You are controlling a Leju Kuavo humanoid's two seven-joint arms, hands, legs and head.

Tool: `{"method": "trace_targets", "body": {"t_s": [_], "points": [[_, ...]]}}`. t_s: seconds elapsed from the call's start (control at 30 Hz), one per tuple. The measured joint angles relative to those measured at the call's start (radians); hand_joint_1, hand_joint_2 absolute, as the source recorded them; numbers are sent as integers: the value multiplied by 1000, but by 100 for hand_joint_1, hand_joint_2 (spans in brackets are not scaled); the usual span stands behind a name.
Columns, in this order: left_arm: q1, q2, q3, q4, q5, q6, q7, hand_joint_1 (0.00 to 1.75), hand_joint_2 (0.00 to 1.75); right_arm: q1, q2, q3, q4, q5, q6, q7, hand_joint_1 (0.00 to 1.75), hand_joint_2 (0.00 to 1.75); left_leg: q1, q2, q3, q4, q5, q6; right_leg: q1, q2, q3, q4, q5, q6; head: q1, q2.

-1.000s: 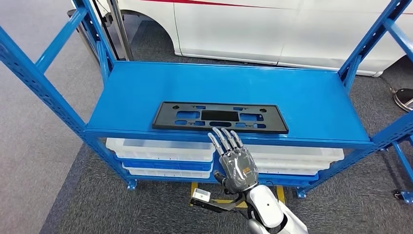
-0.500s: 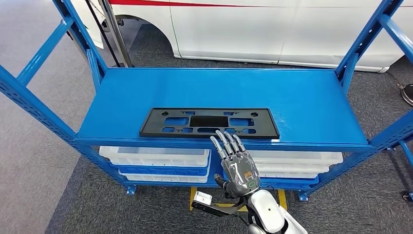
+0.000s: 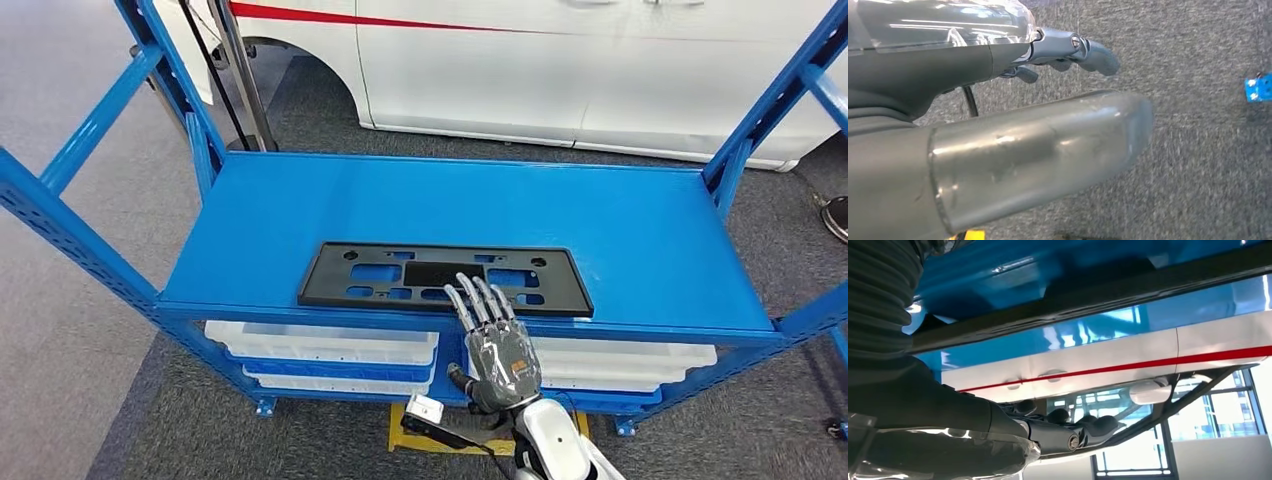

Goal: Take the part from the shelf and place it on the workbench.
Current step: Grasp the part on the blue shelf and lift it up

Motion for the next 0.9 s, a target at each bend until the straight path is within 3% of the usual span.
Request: {"method": "trace_targets", "body": {"t_s": [0.07, 0.1, 0.13, 0.2, 0.27, 0.37, 0.43, 0.5, 0.6, 0.63, 0.67, 0.73, 0.77, 0.8, 0.9], "points": [[-1, 0, 1, 0, -3, -1, 0, 0, 0, 8, 0, -8, 0, 0, 0, 0, 0, 175, 0, -1, 7, 0, -9, 4, -5, 0, -78, 113, -43, 10, 0, 0], [-1, 0, 1, 0, -5, -2, 0, 0, 0, 12, 0, -11, 1, 0, 0, 0, 0, 175, 0, -1, 12, 1, -14, 3, -7, 0, -107, 142, -43, 14, 0, 0], [0, 0, 1, 0, -6, -2, 0, 0, 0, 15, 0, -14, 2, 0, 0, 0, 0, 175, 0, -2, 20, 1, -21, 1, -9, -1, -118, 135, -21, 15, 0, 0], [0, -2, 1, 1, -6, -3, 0, 0, 0, 18, 0, -18, 3, 0, 0, 0, 0, 175, 1, -2, 41, 1, -38, -7, -12, -1, -91, 29, 69, 14, 1, 0], [-2, -2, 2, 1, -6, -3, 0, 0, 0, 18, 0, -21, 4, 1, 0, 0, 0, 175, 1, -2, 58, 2, -54, -18, -9, -2, -58, -75, 118, 7, 1, 0], [-7, -2, 2, 1, -7, -3, 0, 0, 0, 22, 2, -24, 5, 1, 1, -1, 0, 175, 0, 0, 66, 0, -63, -37, 0, 1, -48, -110, 117, -16, 3, 0], [-9, -1, 2, 1, -7, -3, 1, 0, 0, 24, 5, -27, 5, 1, 1, -2, 0, 175, 2, 1, 63, 27, -67, -45, -3, 2, -31, -118, 113, -31, 3, 0], [-12, -2, 2, 1, -7, -3, 0, 0, 0, 23, 8, -29, 5, 2, 1, -2, 0, 175, 4, 1, 14, 125, -92, -52, -5, -1, -9, -126, 104, -43, 2, 0], [-10, -2, 2, 2, -7, -3, 1, 0, 0, 25, 10, -29, 5, 2, 1, -3, 0, 175, 4, 1, -106, 295, -161, -56, -1, -1, 13, -127, 84, -50, 0, 0], [-9, -1, 2, 2, -7, -3, 1, 0, 0, 26, 10, -29, 5, 2, 1, -3, 0, 175, 4, 1, -127, 305, -160, -55, 1, 1, 21, -127, 77, -51, 0, 0], [-8, -1, 2, 2, -7, -3, 1, 0, 0, 26, 10, -29, 5, 2, 1, -3, 0, 175, 3, 1, -130, 278, -133, -52, 3, 2, 32, -127, 69, -51, 0, 0], [-6, 0, 3, 2, -7, -3, 1, 0, 0, 26, 11, -30, 5, 2, 1, -3, 0, 175, -2, 2, -102, 152, -32, -38, 6, 3, 55, -127, 52, -49, 0, 0], [-6, 0, 4, 2, -7, -3, 1, 0, 0, 26, 12, -30, 5, 4, 2, -3, 0, 175, -7, 3, -88, 96, -2, -30, 7, 4, 63, -127, 44, -46, 1, 0], [-7, 1, 6, 2, -7, -4, 0, 0, 0, 27, 13, -31, 5, 5, 3, -2, 0, 175, -11, 3, -78, 58, 16, -22, 8, 5, 67, -128, 38, -41, 0, 0], [-6, 3, 12, 3, -10, -4, 0, 0, 0, 33, 14, -36, 5, 16, 4, -2, 0, 175, -14, 1, -64, 27, 18, -8, 11, 5, 74, -121, 33, -23, 0, 0]]}}
